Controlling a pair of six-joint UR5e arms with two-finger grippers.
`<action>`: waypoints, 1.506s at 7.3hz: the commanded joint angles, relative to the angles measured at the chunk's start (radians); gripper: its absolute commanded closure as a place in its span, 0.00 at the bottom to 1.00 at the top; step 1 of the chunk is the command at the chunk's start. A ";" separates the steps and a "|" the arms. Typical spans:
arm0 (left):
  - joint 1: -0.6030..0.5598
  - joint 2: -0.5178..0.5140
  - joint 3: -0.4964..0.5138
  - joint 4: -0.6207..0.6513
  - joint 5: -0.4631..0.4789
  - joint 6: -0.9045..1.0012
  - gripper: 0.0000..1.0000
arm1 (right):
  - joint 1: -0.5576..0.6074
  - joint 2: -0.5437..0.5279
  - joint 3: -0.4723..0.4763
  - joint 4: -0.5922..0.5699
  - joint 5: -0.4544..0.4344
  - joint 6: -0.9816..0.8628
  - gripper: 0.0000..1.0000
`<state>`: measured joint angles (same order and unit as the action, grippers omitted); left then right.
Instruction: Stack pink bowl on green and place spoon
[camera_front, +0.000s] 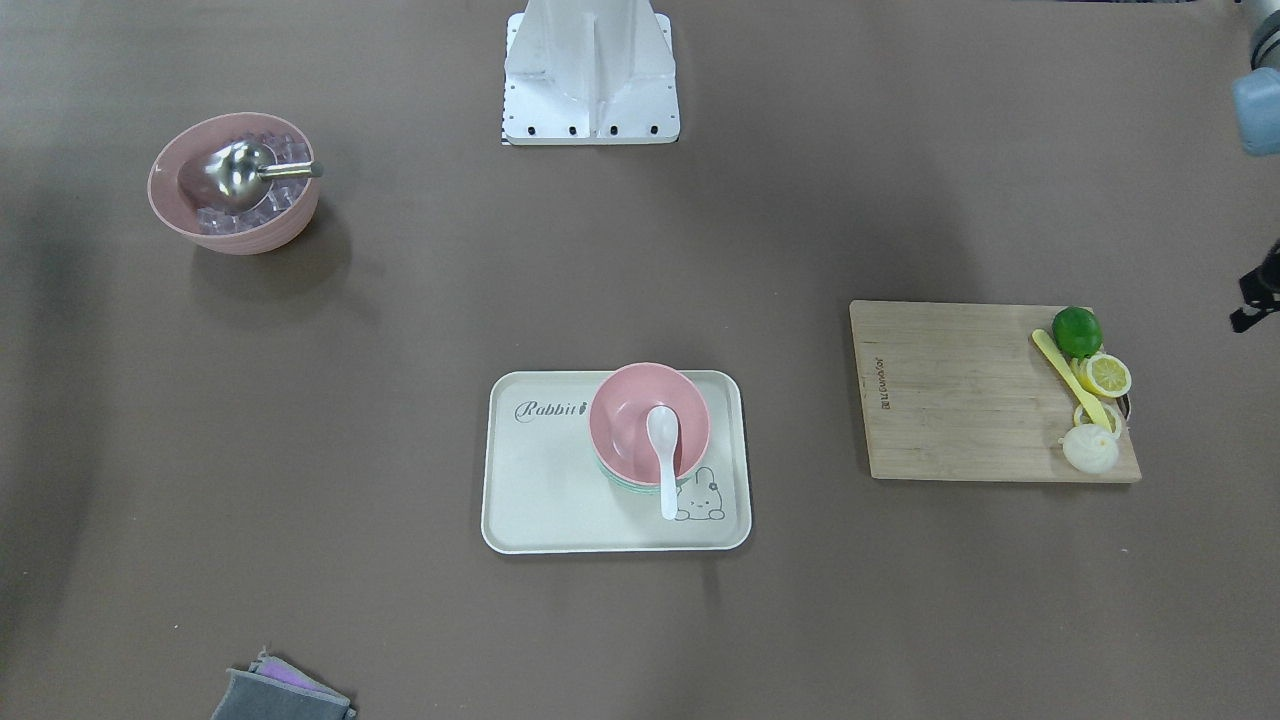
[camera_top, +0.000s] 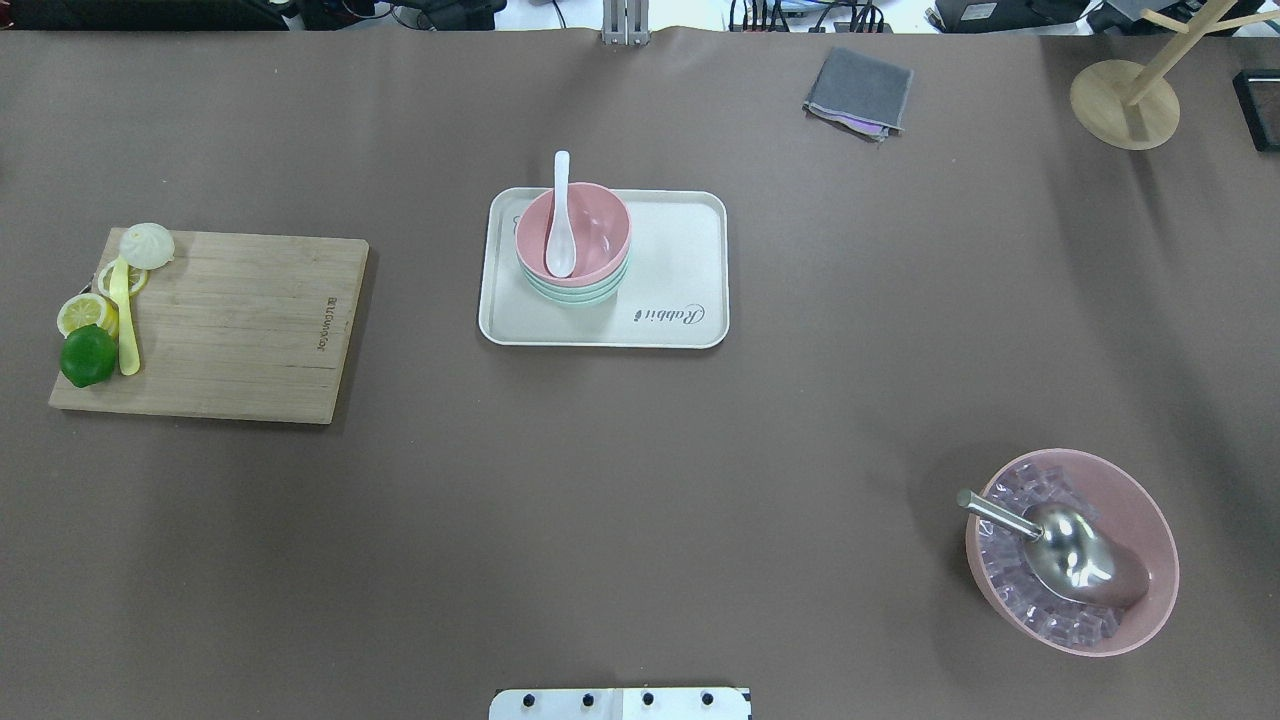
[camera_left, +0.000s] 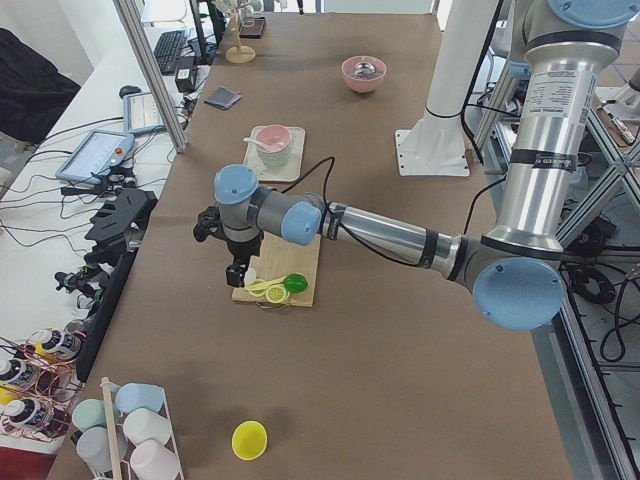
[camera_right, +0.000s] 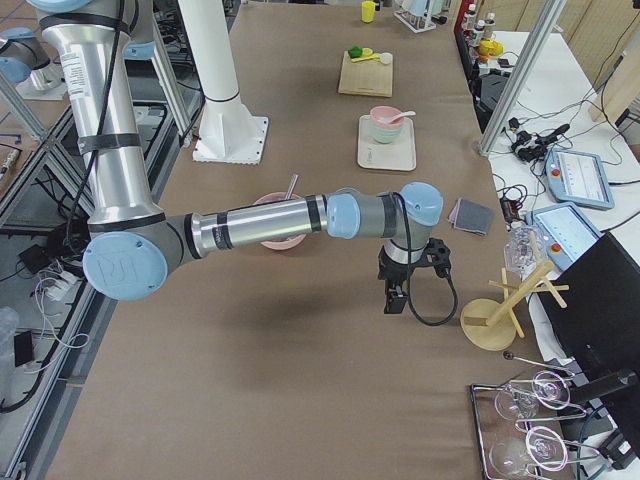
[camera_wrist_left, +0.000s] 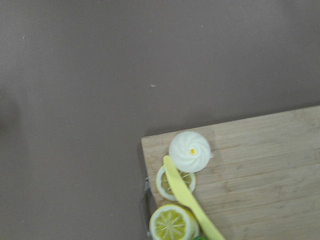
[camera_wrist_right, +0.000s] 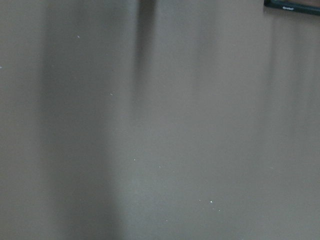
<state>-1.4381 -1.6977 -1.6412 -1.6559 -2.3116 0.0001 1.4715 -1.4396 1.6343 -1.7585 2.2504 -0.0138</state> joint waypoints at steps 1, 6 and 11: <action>-0.061 0.050 0.063 -0.007 0.041 0.095 0.01 | 0.020 -0.063 0.006 0.013 0.020 0.005 0.00; -0.064 0.049 0.106 -0.002 0.069 0.095 0.01 | 0.075 -0.125 -0.002 0.011 0.047 0.003 0.00; -0.068 0.053 0.057 0.042 0.069 0.086 0.01 | 0.079 -0.117 -0.001 0.013 0.072 0.012 0.00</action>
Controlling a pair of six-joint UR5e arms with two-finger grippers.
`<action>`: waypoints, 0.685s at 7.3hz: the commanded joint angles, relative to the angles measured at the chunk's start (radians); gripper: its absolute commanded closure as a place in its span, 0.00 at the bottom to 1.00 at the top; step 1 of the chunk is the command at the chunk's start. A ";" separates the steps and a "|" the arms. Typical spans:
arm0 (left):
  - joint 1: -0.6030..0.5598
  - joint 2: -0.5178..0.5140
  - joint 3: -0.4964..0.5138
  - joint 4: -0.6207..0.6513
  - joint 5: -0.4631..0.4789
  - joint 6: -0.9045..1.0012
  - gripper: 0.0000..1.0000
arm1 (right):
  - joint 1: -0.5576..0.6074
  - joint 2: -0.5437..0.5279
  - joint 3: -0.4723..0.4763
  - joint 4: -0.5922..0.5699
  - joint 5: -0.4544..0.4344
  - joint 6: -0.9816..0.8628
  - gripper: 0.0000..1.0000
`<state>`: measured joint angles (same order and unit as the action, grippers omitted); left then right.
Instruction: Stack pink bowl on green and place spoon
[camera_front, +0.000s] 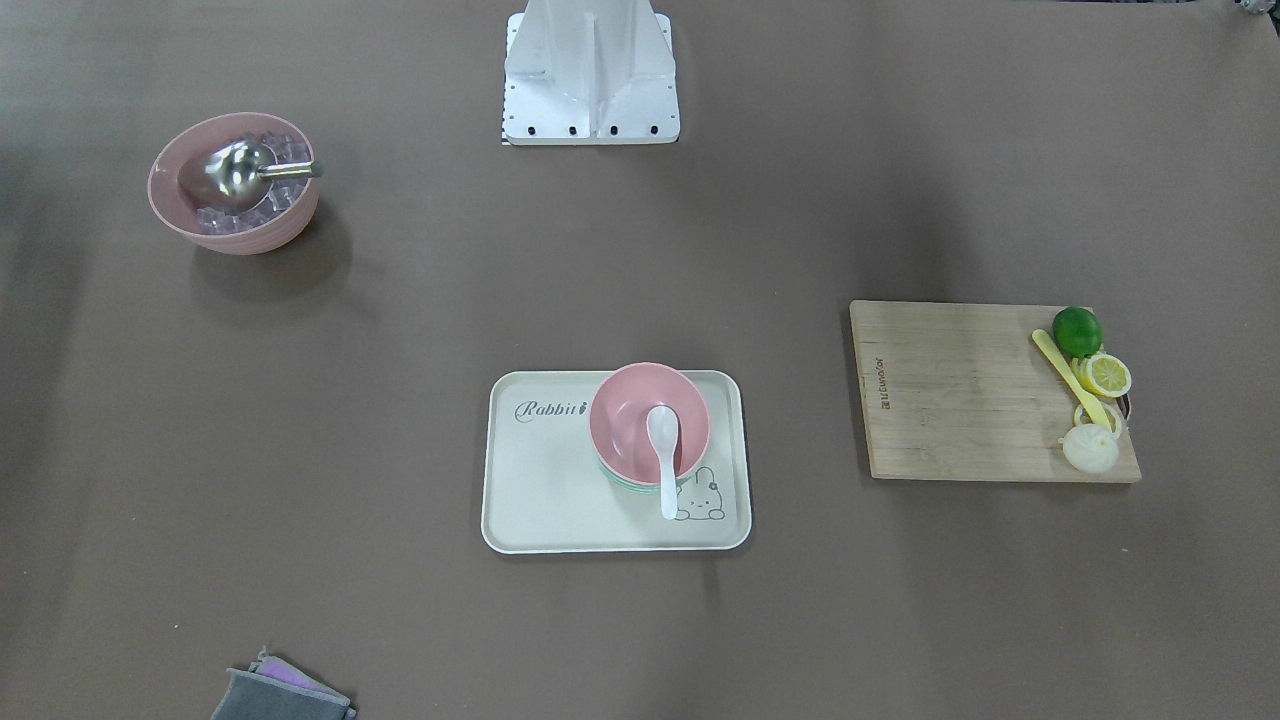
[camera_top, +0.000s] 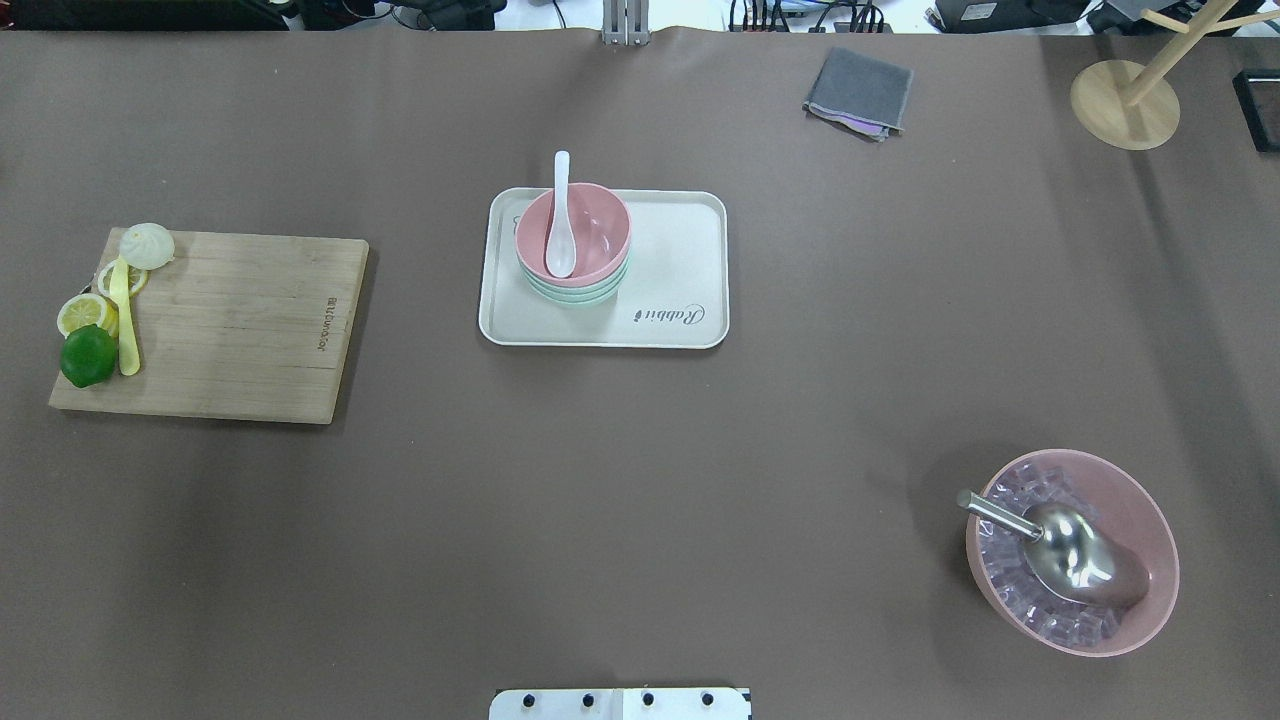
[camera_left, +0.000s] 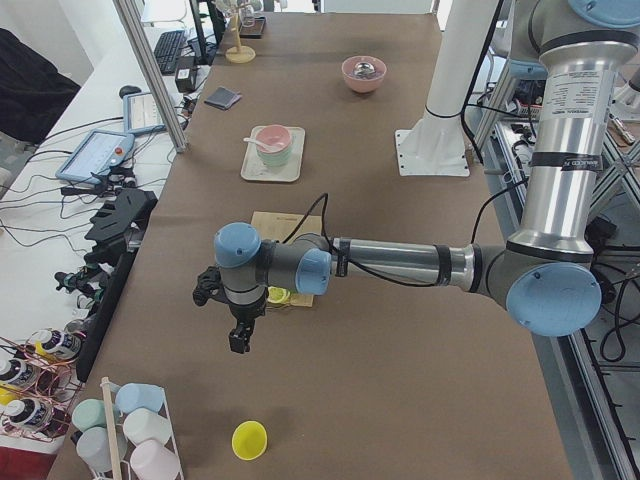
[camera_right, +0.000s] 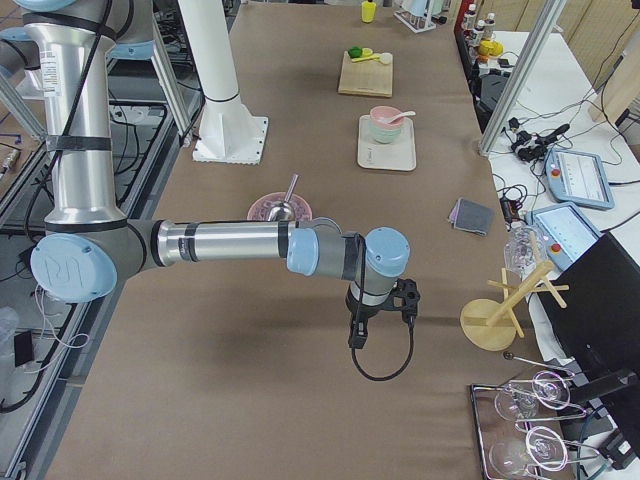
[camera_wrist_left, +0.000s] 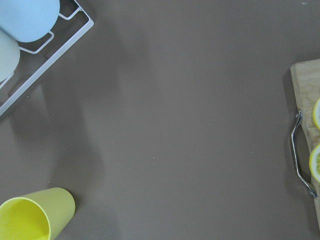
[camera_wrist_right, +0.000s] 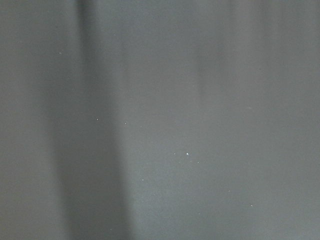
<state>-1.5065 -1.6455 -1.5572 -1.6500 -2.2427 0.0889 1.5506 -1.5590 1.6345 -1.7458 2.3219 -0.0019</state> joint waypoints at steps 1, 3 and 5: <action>-0.001 0.003 -0.047 0.096 -0.023 -0.001 0.01 | 0.000 0.002 -0.001 0.000 0.001 0.000 0.00; -0.006 0.045 -0.075 0.108 -0.100 -0.001 0.01 | -0.001 0.004 -0.002 0.000 0.001 0.000 0.00; -0.006 0.047 -0.070 0.110 -0.100 -0.001 0.01 | -0.001 0.004 -0.002 0.000 0.002 0.002 0.00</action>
